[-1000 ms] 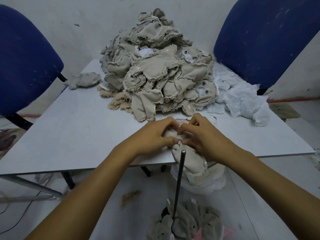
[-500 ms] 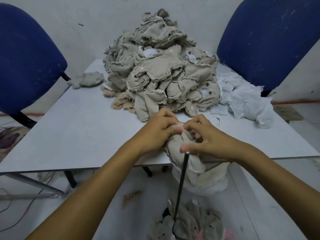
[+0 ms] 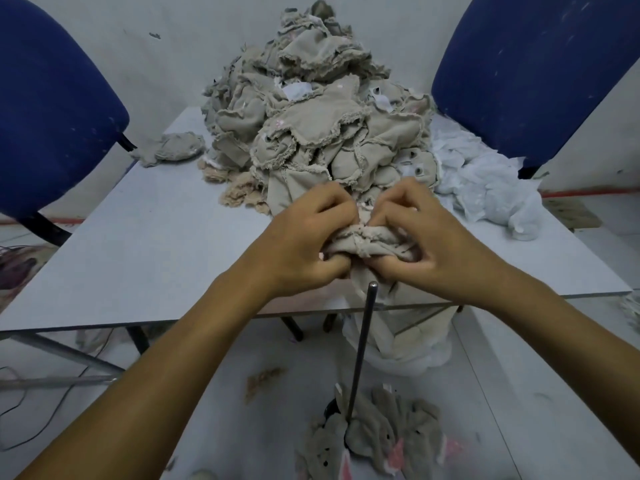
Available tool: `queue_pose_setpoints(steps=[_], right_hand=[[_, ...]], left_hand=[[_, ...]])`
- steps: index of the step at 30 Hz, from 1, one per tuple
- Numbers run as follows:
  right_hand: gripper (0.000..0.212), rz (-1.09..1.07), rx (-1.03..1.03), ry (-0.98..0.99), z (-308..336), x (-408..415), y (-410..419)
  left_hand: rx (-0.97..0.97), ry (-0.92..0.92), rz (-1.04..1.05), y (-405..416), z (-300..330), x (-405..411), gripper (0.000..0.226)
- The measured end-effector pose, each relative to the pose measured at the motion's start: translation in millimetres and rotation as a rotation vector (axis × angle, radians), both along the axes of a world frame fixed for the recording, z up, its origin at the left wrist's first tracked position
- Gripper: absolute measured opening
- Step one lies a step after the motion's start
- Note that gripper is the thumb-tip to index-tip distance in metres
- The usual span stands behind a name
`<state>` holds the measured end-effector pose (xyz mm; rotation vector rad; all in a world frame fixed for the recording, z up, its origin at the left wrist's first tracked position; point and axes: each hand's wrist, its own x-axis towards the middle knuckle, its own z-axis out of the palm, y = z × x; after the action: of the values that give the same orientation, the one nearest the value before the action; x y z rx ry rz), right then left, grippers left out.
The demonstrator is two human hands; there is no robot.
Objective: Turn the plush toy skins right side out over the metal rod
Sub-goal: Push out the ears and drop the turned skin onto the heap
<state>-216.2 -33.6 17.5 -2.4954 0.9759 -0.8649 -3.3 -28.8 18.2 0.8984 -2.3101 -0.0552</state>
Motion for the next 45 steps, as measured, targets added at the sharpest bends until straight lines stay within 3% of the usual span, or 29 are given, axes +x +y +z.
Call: queue_pose_setpoints(steps=[4, 9, 12, 15, 23, 29, 32, 40, 45], right_hand=[[0.022, 0.004, -0.359, -0.013, 12, -2, 15], [0.021, -0.01, -0.57, 0.116, -12, -7, 36], [0.019, -0.041, -0.529, 0.156, -35, -10, 42], [0.02, -0.047, -0.507, 0.095, -56, -10, 48], [0.025, -0.142, -0.342, -0.042, -110, 1, 76], [0.033, -0.133, -0.391, -0.05, -57, 0, 60], [0.031, -0.121, -0.349, -0.116, -27, 5, 49], [0.028, -0.051, -0.1, -0.043, 4, -1, 28], [0.019, -0.155, 0.01, -0.122, 11, -3, 17]], left_hand=[[-0.321, 0.034, -0.005, 14, 7, -6, 0.017], [-0.403, -0.041, -0.03, 34, -14, -7, 0.013], [-0.305, -0.061, -0.042, 44, -34, -8, 0.011], [-0.236, -0.028, -0.056, 52, -51, -8, 0.027], [-0.118, 0.031, 0.063, 70, -90, -9, 0.025], [-0.099, -0.029, -0.043, 50, -49, 1, 0.02], [-0.018, 0.092, -0.047, 38, -23, 2, 0.02], [0.413, 0.348, -0.055, 21, -5, -3, 0.021], [0.482, 0.404, -0.063, 10, 1, -8, 0.023]])
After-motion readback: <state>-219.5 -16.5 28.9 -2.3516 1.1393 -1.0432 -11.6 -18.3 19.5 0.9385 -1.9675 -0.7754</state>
